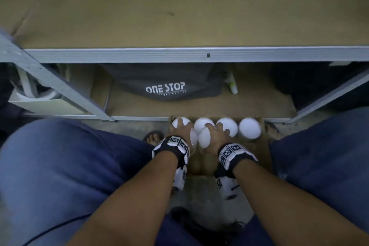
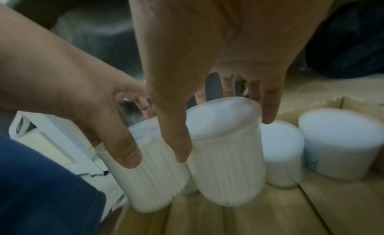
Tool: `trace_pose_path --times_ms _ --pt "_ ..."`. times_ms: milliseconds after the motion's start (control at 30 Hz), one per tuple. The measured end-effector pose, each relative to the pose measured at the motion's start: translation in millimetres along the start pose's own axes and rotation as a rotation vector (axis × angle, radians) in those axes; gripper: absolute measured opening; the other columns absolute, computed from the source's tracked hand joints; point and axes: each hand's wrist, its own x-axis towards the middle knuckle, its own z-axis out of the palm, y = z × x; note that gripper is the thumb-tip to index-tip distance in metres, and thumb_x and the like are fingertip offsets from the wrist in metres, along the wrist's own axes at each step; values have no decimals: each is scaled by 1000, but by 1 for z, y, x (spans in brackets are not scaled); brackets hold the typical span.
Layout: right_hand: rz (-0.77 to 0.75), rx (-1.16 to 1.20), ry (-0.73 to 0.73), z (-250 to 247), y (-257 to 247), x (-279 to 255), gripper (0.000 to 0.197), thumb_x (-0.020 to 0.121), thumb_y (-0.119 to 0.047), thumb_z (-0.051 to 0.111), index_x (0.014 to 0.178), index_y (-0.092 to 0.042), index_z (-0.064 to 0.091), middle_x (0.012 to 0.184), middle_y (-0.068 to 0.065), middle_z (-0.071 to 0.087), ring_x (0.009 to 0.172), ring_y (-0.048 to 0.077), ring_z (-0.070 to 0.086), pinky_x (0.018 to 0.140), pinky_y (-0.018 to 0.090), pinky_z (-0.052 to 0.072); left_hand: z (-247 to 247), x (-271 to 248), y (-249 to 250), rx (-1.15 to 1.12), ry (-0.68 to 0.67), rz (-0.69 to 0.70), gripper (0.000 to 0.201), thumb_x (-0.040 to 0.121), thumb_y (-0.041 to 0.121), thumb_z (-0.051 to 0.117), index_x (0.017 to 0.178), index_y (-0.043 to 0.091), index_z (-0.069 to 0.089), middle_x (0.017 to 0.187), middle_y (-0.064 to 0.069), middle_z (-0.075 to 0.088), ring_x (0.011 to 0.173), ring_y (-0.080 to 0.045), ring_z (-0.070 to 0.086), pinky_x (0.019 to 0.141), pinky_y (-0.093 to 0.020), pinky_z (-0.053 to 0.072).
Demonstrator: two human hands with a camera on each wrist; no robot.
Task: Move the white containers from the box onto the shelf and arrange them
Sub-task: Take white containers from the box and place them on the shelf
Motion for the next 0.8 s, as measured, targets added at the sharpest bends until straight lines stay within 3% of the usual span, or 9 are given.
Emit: trace_pose_path --times_ms 67,133,200,267,433,633,800 --pt "-8 5 36 -18 -3 -9 96 65 -37 74 143 -34 19 150 2 24 136 33 32 107 47 38 -18 -10 4 22 42 30 93 64 28 79 142 24 28 142 -8 27 134 -36 31 109 -45 36" --pt "-39 -24 85 -39 -2 -20 91 69 -33 74 144 -32 24 149 4 29 137 32 31 111 45 34 -36 -20 9 9 84 51 89 61 27 82 137 23 36 134 -7 35 125 -35 39 101 -43 43" --pt "-86 -33 112 -59 0 -30 83 70 -32 74 141 -29 31 143 6 34 135 31 34 112 42 33 -56 -31 15 -2 115 83 85 56 29 84 130 25 44 128 -5 34 117 -35 43 94 -43 49" --pt "-95 -15 137 -79 -1 -40 87 64 -37 78 139 -30 33 141 7 33 131 31 38 110 39 36 -75 -40 19 -1 146 113 86 52 32 84 128 27 44 127 -4 33 117 -36 42 92 -46 51" --pt "-147 19 202 -135 -9 -74 78 59 -38 79 126 -31 41 133 6 40 130 30 36 108 42 36 -127 -68 32 15 204 200 88 58 33 83 134 29 40 126 -3 33 119 -36 39 92 -48 50" --pt "-185 35 306 -197 -10 -118 83 60 -36 81 133 -37 41 128 2 39 120 33 40 97 42 45 -177 -109 43 -15 311 290 93 59 38 82 139 32 36 130 2 33 121 -29 36 96 -46 47" --pt "-252 70 402 -236 -13 -150 86 55 -37 81 133 -37 44 131 0 43 122 31 45 98 40 46 -217 -141 52 -8 416 359 91 58 38 82 138 30 39 131 0 39 120 -29 41 100 -39 43"
